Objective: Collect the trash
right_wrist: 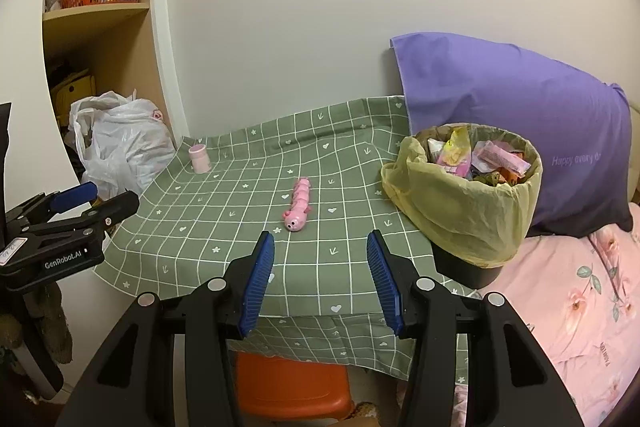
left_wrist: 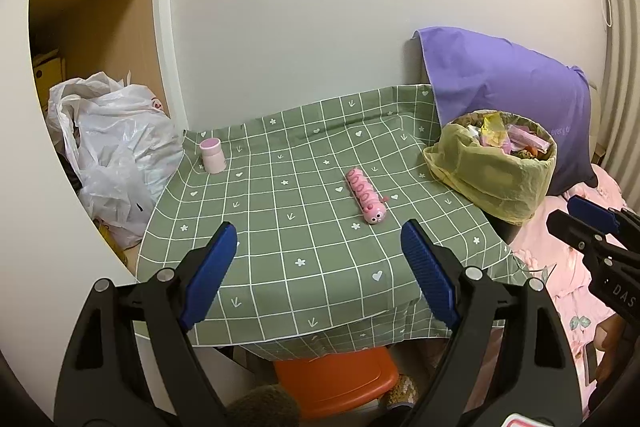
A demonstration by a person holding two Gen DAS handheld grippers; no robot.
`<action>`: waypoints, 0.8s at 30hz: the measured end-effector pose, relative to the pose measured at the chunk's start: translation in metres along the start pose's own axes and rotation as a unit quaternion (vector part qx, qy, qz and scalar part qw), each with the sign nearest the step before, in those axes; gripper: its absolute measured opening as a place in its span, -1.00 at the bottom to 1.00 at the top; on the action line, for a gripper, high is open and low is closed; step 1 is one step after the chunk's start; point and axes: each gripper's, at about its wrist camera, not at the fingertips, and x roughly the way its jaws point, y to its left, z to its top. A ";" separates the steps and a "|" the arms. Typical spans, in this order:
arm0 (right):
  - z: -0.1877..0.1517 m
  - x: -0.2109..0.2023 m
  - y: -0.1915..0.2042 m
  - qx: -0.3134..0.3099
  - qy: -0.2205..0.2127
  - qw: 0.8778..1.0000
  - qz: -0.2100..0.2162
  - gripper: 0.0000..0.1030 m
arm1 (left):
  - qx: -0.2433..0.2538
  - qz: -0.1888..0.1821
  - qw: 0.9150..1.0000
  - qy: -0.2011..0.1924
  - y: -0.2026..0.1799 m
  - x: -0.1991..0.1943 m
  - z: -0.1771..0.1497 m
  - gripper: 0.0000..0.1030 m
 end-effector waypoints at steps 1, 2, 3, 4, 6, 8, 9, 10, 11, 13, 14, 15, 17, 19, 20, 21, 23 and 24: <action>0.000 0.000 0.000 -0.001 0.000 1.000 0.001 -0.12 | 0.000 0.000 1.000 0.000 0.000 0.000 0.000 0.55; -0.001 0.000 -0.001 -0.001 0.001 1.000 0.002 -0.12 | -0.001 0.000 1.000 0.001 0.001 0.000 0.000 0.55; -0.001 0.000 -0.001 -0.001 0.001 1.000 0.003 -0.12 | -0.001 -0.001 1.000 0.001 0.001 0.000 0.000 0.55; -0.001 0.001 -0.001 -0.001 0.002 1.000 0.003 -0.12 | -0.001 -0.001 1.000 0.001 0.002 0.000 0.000 0.55; -0.002 0.000 0.000 -0.001 0.003 1.000 0.002 -0.12 | 0.000 -0.002 1.000 0.001 0.002 0.000 0.000 0.55; -0.002 0.000 0.000 -0.001 0.003 1.000 0.001 -0.12 | 0.000 -0.003 1.000 0.000 0.002 0.000 0.000 0.55; -0.002 0.000 0.000 0.000 0.003 1.000 0.001 -0.12 | 0.001 -0.004 1.000 0.000 0.001 0.000 0.000 0.55; -0.002 0.000 0.000 0.000 0.004 1.000 0.001 -0.12 | 0.001 -0.005 1.000 0.001 0.001 0.000 0.000 0.55; -0.002 0.001 -0.001 0.000 0.004 1.000 0.000 -0.12 | 0.001 -0.005 1.000 0.001 0.001 0.000 0.000 0.55; -0.002 0.001 -0.001 0.000 0.004 1.000 0.000 -0.12 | 0.001 -0.006 1.000 0.000 0.001 0.000 0.000 0.55; -0.002 0.001 -0.001 0.000 0.004 1.000 0.000 -0.12 | 0.001 -0.006 1.000 0.000 0.002 -0.001 0.000 0.55; -0.002 0.001 -0.001 0.000 0.004 1.000 0.001 -0.12 | 0.000 -0.006 1.000 0.000 0.001 -0.001 0.000 0.55; -0.002 0.002 -0.001 0.000 0.005 1.000 0.001 -0.12 | 0.001 -0.006 1.000 0.001 0.002 0.000 0.000 0.55; -0.003 0.001 0.000 0.000 0.006 1.000 0.000 -0.12 | 0.001 -0.005 1.000 0.000 0.002 0.000 0.000 0.55; -0.002 0.002 0.000 0.000 0.006 1.000 0.001 -0.12 | 0.000 -0.005 1.000 0.000 0.002 -0.001 0.000 0.55; -0.002 0.002 0.000 0.000 0.007 1.000 0.002 -0.12 | -0.001 -0.005 1.000 0.000 0.002 -0.001 0.000 0.55; -0.001 0.003 0.000 0.000 0.007 1.000 0.001 -0.12 | -0.002 -0.005 1.000 0.001 0.002 -0.001 0.000 0.55; -0.001 0.003 0.000 -0.001 0.007 1.000 0.002 -0.12 | -0.002 -0.005 1.000 0.001 0.003 -0.001 0.000 0.55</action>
